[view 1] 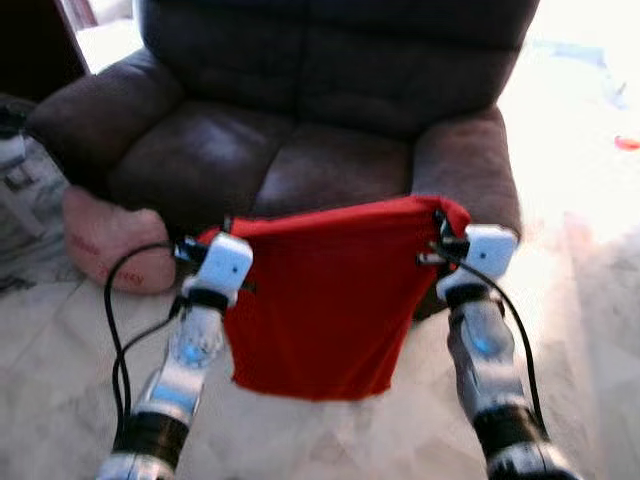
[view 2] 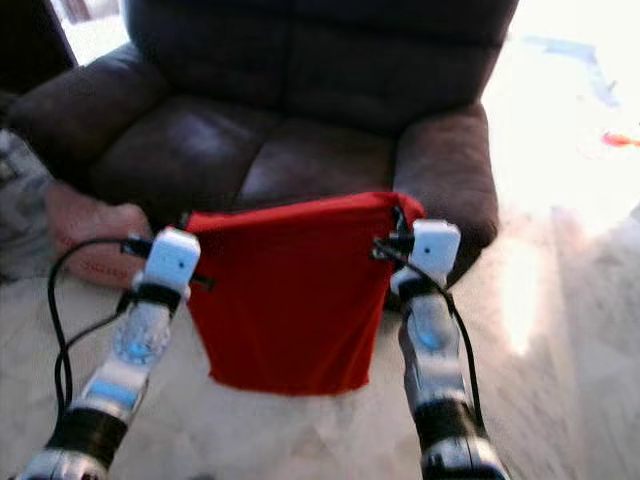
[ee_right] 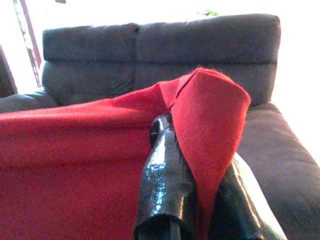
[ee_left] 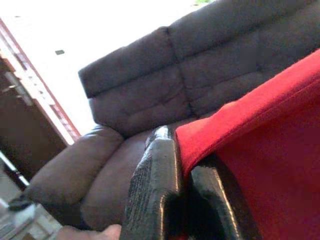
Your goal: Move the pillow to the sofa from floor
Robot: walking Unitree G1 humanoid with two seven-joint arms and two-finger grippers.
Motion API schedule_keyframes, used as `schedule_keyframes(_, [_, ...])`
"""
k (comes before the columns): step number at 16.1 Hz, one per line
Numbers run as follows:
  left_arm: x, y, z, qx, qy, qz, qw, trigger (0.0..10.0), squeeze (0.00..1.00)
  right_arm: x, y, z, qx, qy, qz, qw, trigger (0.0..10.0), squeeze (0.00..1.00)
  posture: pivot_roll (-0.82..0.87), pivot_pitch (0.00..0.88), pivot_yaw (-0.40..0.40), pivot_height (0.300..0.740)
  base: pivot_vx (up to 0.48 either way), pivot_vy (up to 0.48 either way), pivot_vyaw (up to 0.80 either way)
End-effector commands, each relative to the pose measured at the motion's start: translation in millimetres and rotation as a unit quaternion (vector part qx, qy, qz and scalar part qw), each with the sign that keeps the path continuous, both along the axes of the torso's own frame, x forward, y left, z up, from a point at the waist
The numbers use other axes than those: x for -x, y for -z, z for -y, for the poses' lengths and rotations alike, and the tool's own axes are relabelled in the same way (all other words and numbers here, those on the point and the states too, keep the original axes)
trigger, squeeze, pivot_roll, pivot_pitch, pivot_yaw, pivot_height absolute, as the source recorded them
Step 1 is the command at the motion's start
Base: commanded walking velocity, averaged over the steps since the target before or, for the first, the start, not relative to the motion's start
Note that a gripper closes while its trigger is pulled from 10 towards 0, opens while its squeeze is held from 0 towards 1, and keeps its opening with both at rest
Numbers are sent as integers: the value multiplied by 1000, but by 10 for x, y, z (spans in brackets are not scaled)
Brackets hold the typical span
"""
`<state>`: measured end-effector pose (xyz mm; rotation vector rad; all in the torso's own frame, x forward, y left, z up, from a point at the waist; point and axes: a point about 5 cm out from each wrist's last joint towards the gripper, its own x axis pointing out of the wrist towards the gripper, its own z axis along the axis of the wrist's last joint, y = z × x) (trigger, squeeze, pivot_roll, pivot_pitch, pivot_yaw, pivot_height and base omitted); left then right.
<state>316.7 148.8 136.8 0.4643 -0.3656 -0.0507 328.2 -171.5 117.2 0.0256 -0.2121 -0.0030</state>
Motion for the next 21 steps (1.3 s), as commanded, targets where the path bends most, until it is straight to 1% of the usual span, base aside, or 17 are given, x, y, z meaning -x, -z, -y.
schedule_keyframes(1, [-40, -294, -203, 33, -41, 58, 997, 10000, 0, -45, -282, 142, -18, 37, 53, 998, 10000, 0, 53, 9, -60, 740, 270, 0, 0])
schedule_keyframes(3, [-41, -297, -205, 36, -43, 55, 997, 10000, 0, -58, -320, 113, -15, 30, 54, 998, 10000, 0, 52, 10, -61, 740, 268, 0, 0])
schedule_keyframes(10, [-34, -289, -197, 42, -43, 49, 997, 10000, 0, -54, -335, 72, -8, 17, 50, 999, 10000, 0, 54, 10, -64, 740, 270, 0, 0])
schedule_keyframes(12, [-40, -295, -195, 43, -43, 48, 997, 10000, 0, -56, -350, 55, 3, 13, 49, 999, 10000, 0, 54, 10, -64, 740, 270, 0, 0])
schedule_keyframes(14, [-42, -300, -187, 44, -42, 47, 997, 10000, 0, -55, -355, 38, 13, 4, 49, 999, 10000, 0, 55, 10, -64, 740, 270, 0, 719])
schedule_keyframes(17, [-43, -306, -186, 44, -42, 46, 997, 10000, 0, -48, -349, 13, 10, -3, 46, 999, 10000, 0, 54, 10, -64, 740, 270, 0, 723])
schedule_keyframes(18, [-44, -308, -183, 44, -41, 46, 997, 10000, 0, -49, -339, 7, -7, -7, 43, 999, 10000, 0, 55, 9, -64, 740, 266, 0, 0])
schedule_keyframes(21, [-46, -314, -181, 45, -41, 47, 997, 10000, 0, -51, -346, -22, 0, -16, 44, 999, 10000, 0, 55, 7, -65, 740, 273, 0, 0])
